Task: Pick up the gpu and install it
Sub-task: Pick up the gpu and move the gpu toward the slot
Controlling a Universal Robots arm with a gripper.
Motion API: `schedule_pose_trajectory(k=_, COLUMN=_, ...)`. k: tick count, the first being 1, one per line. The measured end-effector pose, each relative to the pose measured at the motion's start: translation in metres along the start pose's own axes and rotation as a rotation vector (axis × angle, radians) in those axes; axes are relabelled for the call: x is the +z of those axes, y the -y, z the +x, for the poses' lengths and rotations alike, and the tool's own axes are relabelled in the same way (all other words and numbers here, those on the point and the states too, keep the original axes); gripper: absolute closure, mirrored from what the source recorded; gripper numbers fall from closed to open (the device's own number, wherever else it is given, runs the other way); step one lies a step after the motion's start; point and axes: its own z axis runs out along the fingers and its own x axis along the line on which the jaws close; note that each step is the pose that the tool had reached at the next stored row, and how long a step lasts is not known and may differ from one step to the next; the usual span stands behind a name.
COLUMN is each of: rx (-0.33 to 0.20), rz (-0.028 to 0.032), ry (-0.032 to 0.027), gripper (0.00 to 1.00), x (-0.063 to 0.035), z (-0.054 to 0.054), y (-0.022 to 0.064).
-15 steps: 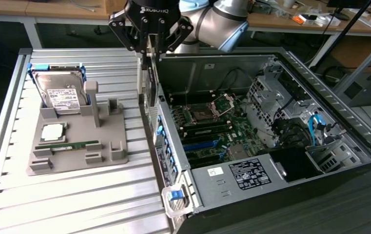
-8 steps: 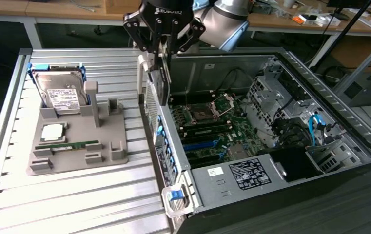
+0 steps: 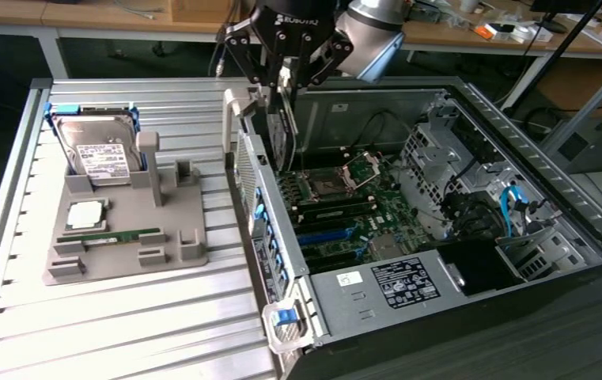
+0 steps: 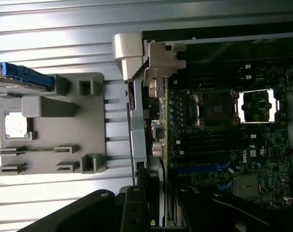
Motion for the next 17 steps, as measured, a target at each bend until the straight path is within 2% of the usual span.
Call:
schedule_pose_trajectory(k=9, rx=0.000, rz=0.0005, ry=-0.0069, gripper=0.73, x=0.0003, z=-0.028, y=0.0006)
schedule_pose_trajectory(k=17, rx=0.000, rz=0.0009, ry=-0.0138, gripper=0.73, x=0.0003, z=-0.048, y=0.0076)
